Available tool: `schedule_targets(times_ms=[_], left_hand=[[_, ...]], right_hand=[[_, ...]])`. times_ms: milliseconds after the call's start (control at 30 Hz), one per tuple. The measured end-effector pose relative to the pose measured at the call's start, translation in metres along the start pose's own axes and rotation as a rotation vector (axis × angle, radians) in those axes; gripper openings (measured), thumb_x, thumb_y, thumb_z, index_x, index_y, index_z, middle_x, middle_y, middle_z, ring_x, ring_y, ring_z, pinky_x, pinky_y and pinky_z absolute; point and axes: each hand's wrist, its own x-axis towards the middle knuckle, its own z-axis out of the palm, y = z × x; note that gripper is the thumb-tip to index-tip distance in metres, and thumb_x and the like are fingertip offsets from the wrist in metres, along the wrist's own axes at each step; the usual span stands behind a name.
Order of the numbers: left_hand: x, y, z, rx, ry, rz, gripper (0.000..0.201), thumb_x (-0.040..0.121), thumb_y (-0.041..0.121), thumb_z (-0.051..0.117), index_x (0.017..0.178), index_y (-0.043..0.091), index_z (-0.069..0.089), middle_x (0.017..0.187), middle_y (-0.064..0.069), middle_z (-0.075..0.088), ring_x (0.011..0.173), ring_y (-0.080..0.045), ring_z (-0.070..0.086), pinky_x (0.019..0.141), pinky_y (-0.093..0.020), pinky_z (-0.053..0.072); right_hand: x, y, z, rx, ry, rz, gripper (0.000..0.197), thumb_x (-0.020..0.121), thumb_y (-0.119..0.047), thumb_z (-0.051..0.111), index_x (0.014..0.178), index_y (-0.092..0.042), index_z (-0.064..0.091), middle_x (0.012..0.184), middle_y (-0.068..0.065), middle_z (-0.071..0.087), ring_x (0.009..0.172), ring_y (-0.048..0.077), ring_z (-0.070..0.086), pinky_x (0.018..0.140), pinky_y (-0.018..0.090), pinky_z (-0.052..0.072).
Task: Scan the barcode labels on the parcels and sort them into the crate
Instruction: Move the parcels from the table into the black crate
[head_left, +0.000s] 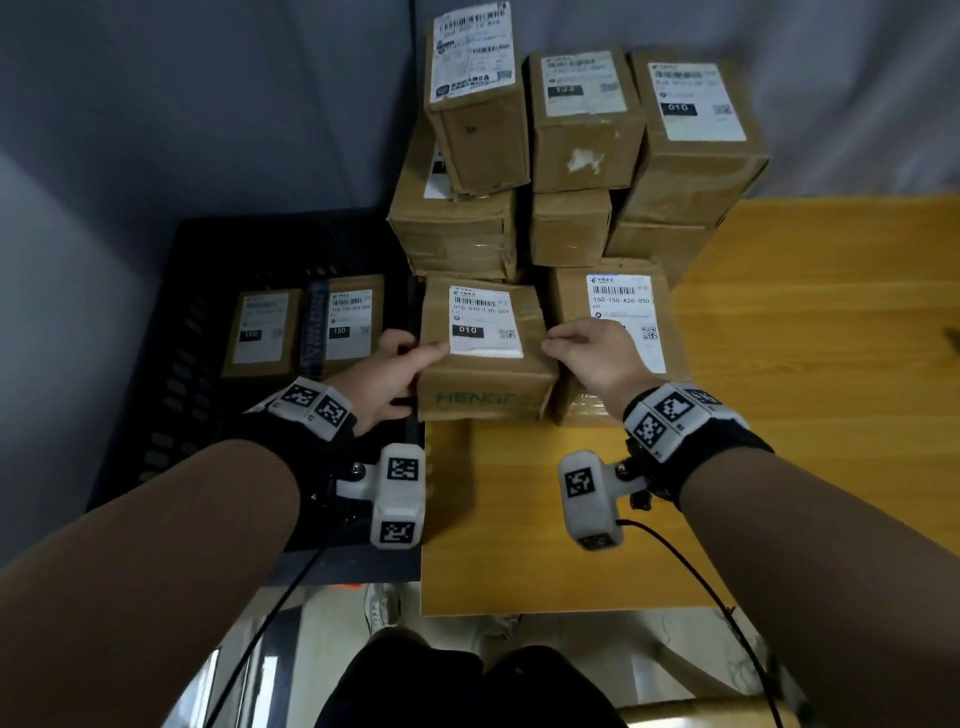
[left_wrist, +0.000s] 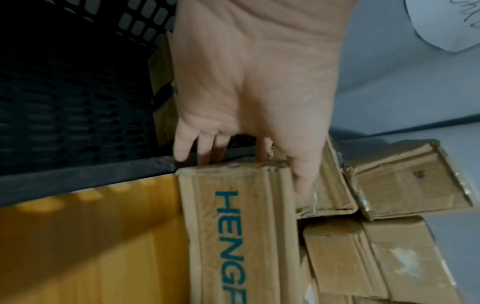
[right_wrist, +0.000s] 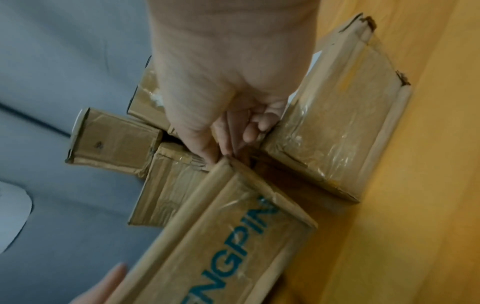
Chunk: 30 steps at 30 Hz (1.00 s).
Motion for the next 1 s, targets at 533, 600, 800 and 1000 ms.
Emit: schedule_targets(times_ms=[533,600,800,1000], left_hand=[[-0.025,0.029,-0.037,-0.199,-0.253,0.068,0.044,0.094,0.023,0.046,0.137,0.016,0.041,0.123,-0.011,0.059,0.11,-0.026,0.058,0.08,-0.045,0.053],[-0.028,0.025,-0.05,-0.221,-0.255,0.083,0.047,0.093,0.018,0.046,0.139,0.015,0.04,0.124,-0.012,0.058,0.107,-0.025,0.059,0.074,-0.041,0.054],[-0.027,0.009,-0.094,-0.329,-0.2,0.084,0.037,0.097,0.023,0.039,0.131,0.014,0.051,0.114,-0.007,0.066,0.096,-0.018,0.063,0.075,-0.036,0.053],[-0.01,-0.013,-0.152,0.031,0.098,0.148,0.041,0.089,0.052,0.051,0.114,0.021,0.062,0.116,-0.008,0.066,0.106,-0.025,0.062,0.096,-0.041,0.048]], right_hand=[[-0.018,-0.02,0.005,0.615,-0.088,0.23,0.045,0.088,-0.035,0.065,0.127,-0.021,0.045,0.104,0.006,0.064,0.084,0.022,0.063,0.059,0.03,0.052],[-0.023,-0.021,0.017,0.628,-0.134,0.248,0.046,0.088,-0.034,0.066,0.128,-0.023,0.047,0.107,0.007,0.067,0.091,0.025,0.066,0.067,0.037,0.055],[-0.033,-0.036,0.069,0.591,-0.203,0.242,0.072,0.081,-0.048,0.068,0.142,-0.034,0.032,0.122,0.004,0.059,0.107,0.024,0.061,0.065,0.037,0.057],[-0.024,-0.072,0.126,0.562,-0.167,0.183,0.088,0.081,-0.039,0.073,0.148,-0.037,0.016,0.125,0.001,0.059,0.105,0.018,0.061,0.084,0.035,0.052]])
